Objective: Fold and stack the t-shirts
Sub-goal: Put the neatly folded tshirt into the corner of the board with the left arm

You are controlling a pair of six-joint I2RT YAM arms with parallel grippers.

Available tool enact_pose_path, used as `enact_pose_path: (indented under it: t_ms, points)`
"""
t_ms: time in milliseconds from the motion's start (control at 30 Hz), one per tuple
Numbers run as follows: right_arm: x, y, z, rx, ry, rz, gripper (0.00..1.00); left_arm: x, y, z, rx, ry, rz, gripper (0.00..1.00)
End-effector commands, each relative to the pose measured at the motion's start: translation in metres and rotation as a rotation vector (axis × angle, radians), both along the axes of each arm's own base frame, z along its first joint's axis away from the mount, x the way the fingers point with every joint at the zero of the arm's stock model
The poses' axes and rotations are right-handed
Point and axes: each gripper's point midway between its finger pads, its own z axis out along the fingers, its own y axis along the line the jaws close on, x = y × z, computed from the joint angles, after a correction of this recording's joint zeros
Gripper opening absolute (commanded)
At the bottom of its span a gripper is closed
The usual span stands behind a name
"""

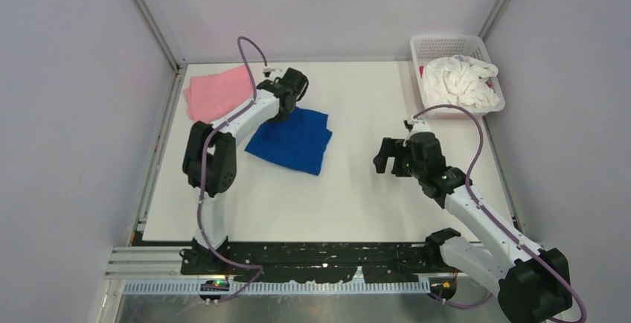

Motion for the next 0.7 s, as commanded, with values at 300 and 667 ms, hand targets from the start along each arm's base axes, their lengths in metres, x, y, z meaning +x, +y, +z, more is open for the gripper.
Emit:
enact_pose_path:
  t_ms: [300, 667]
  points:
    - [0.012, -0.015, 0.004, -0.043, -0.063, -0.077, 0.95, 0.108, 0.077, 0.109, 0.26, -0.216, 0.086, 0.0]
    - [0.017, -0.021, -0.002, -0.079, -0.051, -0.108, 0.96, 0.14, 0.126, 0.185, 0.364, -0.382, 0.119, 0.0]
